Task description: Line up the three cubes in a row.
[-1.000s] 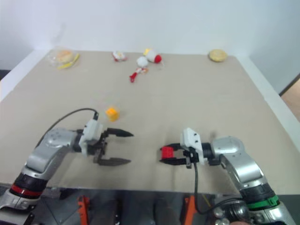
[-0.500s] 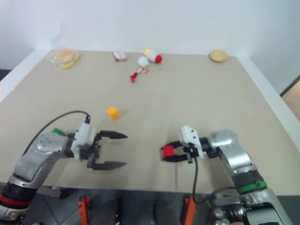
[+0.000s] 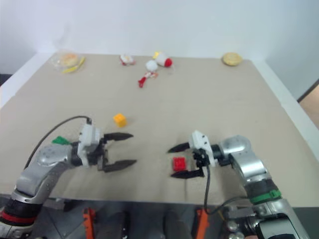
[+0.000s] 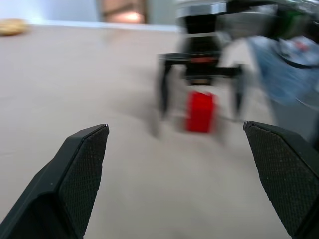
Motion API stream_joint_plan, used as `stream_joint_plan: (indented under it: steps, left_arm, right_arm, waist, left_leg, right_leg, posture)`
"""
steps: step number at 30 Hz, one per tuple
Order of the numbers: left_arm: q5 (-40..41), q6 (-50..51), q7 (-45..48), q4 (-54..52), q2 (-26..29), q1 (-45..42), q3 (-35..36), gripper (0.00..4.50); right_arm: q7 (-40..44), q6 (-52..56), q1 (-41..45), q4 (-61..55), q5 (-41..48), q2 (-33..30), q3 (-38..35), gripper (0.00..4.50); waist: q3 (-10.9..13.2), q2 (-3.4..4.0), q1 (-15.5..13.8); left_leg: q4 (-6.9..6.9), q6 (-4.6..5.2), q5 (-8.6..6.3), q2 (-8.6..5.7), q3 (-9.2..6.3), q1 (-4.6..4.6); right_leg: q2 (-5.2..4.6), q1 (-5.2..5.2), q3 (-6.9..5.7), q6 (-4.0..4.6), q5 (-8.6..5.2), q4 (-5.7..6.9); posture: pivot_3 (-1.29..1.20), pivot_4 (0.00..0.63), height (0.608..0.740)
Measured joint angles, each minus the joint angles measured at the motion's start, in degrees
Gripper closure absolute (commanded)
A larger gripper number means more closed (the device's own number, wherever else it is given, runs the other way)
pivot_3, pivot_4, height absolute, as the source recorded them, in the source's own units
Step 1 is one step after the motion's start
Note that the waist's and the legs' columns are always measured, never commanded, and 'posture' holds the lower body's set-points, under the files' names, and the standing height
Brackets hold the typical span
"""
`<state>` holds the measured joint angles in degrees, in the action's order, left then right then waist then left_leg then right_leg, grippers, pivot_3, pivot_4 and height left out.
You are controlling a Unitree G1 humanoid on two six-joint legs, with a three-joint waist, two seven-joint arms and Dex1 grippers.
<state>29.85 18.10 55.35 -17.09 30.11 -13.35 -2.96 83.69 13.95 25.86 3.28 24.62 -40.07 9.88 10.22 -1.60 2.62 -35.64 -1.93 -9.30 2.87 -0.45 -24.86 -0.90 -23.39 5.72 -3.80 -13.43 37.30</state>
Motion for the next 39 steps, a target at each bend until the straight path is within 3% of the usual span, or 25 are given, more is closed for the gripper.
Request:
stream_joint_plan:
  steps: [4, 9, 14, 17, 21, 26, 34, 37, 39]
  left_arm:
    - [-2.3, 1.0, -9.6, 1.6, -3.5, -2.1, 1.9, 0.00]
    - [-6.2, 0.5, -17.4, 9.2, -5.0, -8.0, 5.0, 0.00]
    - [-5.5, 2.1, -24.2, 9.8, -3.8, -9.4, 13.3, 0.00]
    - [-4.8, 4.9, -29.4, 4.9, -2.5, -4.6, 19.9, 0.00]
    - [-4.9, 9.5, -39.2, -3.7, -4.9, 3.5, 27.3, 0.00]
    - [-6.7, 12.9, -48.8, -14.1, -11.3, 13.8, 28.6, 0.00]
    - [-8.5, 12.5, -50.1, -17.5, -15.7, 22.6, 25.2, 0.00]
    - [-8.4, 10.8, -46.9, -17.0, -14.0, 23.5, 25.1, 0.00]
    - [-8.2, 9.2, -42.2, -14.3, -9.9, 23.9, 25.2, 0.00]
  right_arm:
    - [-5.6, 9.7, 3.5, -7.6, 6.4, 0.4, -4.6, 0.04]
    - [-15.0, 16.0, 5.7, -13.3, 7.4, 3.7, -5.4, 0.04]
    - [-18.9, 18.3, 7.3, -17.4, 8.5, 6.1, -5.3, 0.04]
    - [-18.7, 17.0, 8.9, -17.2, 7.8, 7.3, -4.4, 0.04]
    - [-17.1, 12.9, 12.7, -12.1, 4.9, 10.5, -0.5, 0.04]
    - [-14.3, 5.7, 17.7, -2.0, -0.2, 14.7, 3.5, 0.04]
    - [-11.9, 2.0, 20.3, 2.5, -1.9, 18.6, 3.8, 0.04]
    - [-11.7, 1.8, 20.3, 2.7, -2.5, 19.3, 3.8, 0.04]
    - [-11.9, 1.8, 20.3, 2.6, -2.5, 19.9, 3.8, 0.04]
  waist:
    - [0.0, -0.01, 0.0]
    - [0.0, -0.01, 0.0]
    - [0.0, -0.02, 0.1]
    - [0.0, -0.02, 0.2]
    - [0.0, -0.06, 0.1]
    - [0.0, -0.17, -0.1]
    - [0.0, -0.19, 0.1]
    - [0.0, -0.18, 0.1]
    - [0.0, -0.18, 0.1]
  left_leg:
    - [-0.04, 0.00, 0.01, 0.00, -0.06, 0.02]
    - [-0.04, -0.01, 0.01, 0.00, -0.10, 0.03]
    - [0.06, -0.05, -0.02, 0.01, -0.10, -0.15]
    - [0.15, -0.07, -0.08, 0.03, -0.10, -0.14]
    - [0.12, -0.10, -0.09, 0.07, -0.13, -0.13]
    - [-0.04, -0.19, -0.03, 0.07, -0.13, -0.13]
    - [0.03, -0.26, 0.05, 0.11, -0.07, 0.06]
    - [0.10, -0.26, 0.05, 0.15, -0.07, 0.06]
    - [0.16, -0.26, 0.04, 0.15, -0.06, 0.07]
  right_leg:
    - [0.04, 0.02, -0.04, 0.01, 0.05, 0.02]
    - [0.10, 0.02, -0.02, 0.03, 0.08, 0.02]
    - [0.10, -0.15, 0.00, -0.23, 0.15, 0.02]
    - [0.10, -0.17, -0.01, -0.12, 0.10, 0.02]
    - [0.10, -0.15, -0.08, -0.12, 0.09, 0.02]
    - [0.06, -0.05, -0.15, 0.04, 0.05, 0.01]
    - [0.09, -0.07, -0.15, 0.20, 0.18, 0.02]
    - [0.12, -0.12, -0.16, 0.27, 0.15, 0.02]
    - [0.12, -0.17, -0.17, 0.33, 0.12, 0.02]
  posture:
    - [0.00, 0.150, 0.737]
    - [0.00, 0.150, 0.737]
    - [0.00, 0.150, 0.737]
    - [0.00, 0.150, 0.737]
    - [0.00, 0.150, 0.737]
    - [0.00, 0.150, 0.737]
    - [0.00, 0.150, 0.737]
    - [0.00, 0.150, 0.737]
    - [0.00, 0.150, 0.737]
